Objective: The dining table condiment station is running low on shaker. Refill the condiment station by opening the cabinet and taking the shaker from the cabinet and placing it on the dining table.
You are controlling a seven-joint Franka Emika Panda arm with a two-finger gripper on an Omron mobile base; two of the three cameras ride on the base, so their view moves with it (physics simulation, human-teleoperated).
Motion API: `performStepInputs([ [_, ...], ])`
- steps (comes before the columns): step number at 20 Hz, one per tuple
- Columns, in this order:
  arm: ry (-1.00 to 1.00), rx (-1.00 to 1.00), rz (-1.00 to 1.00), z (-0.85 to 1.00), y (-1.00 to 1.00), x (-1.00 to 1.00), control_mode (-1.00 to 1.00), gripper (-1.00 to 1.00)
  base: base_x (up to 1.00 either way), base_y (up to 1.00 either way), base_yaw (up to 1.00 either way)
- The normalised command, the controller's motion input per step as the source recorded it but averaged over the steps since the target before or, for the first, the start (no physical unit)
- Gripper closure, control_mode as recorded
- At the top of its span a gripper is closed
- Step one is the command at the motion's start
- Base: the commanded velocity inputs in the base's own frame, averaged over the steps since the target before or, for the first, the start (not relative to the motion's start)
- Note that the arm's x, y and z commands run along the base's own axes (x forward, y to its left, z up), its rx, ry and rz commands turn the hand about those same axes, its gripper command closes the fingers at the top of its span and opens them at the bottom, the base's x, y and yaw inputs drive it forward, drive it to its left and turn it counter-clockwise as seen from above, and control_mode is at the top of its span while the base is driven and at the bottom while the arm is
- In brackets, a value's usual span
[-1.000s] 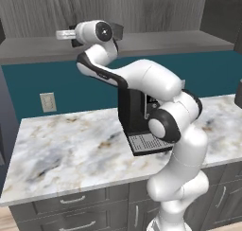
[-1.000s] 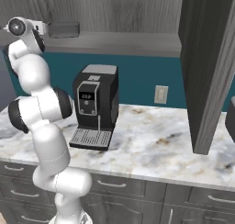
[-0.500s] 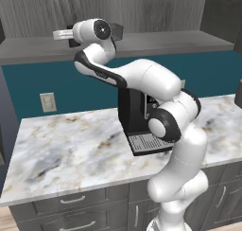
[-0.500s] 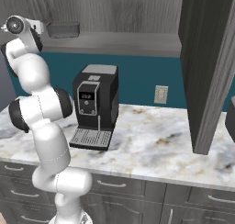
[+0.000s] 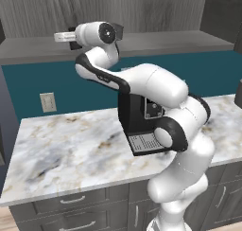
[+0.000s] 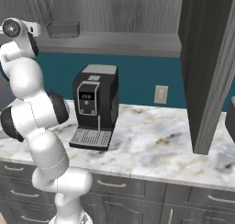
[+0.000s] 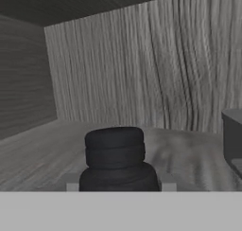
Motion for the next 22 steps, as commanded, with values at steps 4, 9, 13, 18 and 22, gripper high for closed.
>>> performStepInputs([
  [4, -0.08, 0.05, 0.00, -0.02, -0.14, -1.00, -1.00, 1.00, 0.00, 0.00, 0.00],
  [9, -0.04, 0.12, 0.00, 0.18, -0.32, -1.00, -1.00, 1.00, 0.00, 0.00, 0.00],
  [13, 0.00, 0.18, 0.00, 0.34, -0.53, -1.00, -1.00, 1.00, 0.00, 0.00, 0.00],
  [18, -0.05, 0.11, 0.00, 0.16, -0.91, -1.00, -1.00, 1.00, 0.00, 0.00, 0.00],
  [22, -0.06, 0.06, 0.00, -0.04, -1.00, -1.00, -1.00, 1.00, 0.00, 0.00, 0.00],
])
